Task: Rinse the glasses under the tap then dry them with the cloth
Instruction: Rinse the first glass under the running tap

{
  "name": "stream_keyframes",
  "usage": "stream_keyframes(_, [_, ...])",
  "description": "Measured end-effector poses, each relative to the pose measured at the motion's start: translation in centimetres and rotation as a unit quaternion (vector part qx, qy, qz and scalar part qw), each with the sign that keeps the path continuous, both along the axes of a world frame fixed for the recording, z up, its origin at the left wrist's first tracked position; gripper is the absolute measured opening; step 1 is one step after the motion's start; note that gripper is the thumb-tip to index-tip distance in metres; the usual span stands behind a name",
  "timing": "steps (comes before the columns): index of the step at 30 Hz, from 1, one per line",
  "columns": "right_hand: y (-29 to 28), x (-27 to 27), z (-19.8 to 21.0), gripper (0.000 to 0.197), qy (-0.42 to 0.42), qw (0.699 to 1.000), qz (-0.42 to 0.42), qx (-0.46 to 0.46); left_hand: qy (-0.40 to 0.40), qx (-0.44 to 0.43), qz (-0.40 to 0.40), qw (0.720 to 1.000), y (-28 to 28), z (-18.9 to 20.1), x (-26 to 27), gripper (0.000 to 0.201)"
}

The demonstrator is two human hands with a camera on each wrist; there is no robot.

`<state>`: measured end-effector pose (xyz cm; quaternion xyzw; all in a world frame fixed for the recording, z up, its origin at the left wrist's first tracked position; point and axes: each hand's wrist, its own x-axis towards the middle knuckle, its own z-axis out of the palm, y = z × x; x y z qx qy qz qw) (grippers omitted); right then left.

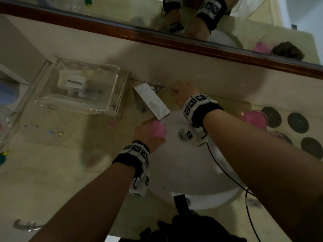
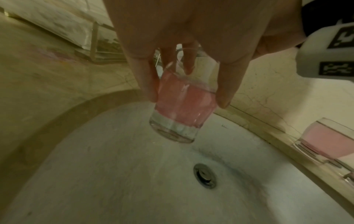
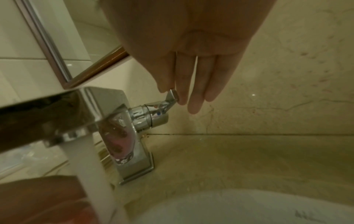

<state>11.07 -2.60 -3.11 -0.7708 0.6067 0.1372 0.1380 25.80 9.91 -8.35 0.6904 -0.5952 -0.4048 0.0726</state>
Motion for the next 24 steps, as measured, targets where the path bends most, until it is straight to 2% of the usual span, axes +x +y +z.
stream_keyframes(5, [0.3,0.4,0.5,0.035,-0.055,0.998,-0.042,0.005,-0.009,0.033,-0.005,0.999,-0.2,-0.3,-0.4,0.066])
stream_keyframes(11, [0.5,0.5,0.8,0.033,-0.058,0.997,-0.057,0.013,-0.017,0.053,0.009,0.998,-0.4,-0.2,-0.7,0.073])
stream_keyframes(14, [0.6,0.5,0.7,0.033,-0.064,0.996,-0.055,0.013,-0.042,0.032,-0.002,0.999,-0.5,-0.2,-0.8,0.059])
stream_keyframes(24, [0.9,0.4,0.8,0.033,-0.059,0.997,-0.041,0.01,-0.052,0.04,-0.034,0.997,-0.7,0.2,-1.2,0.057])
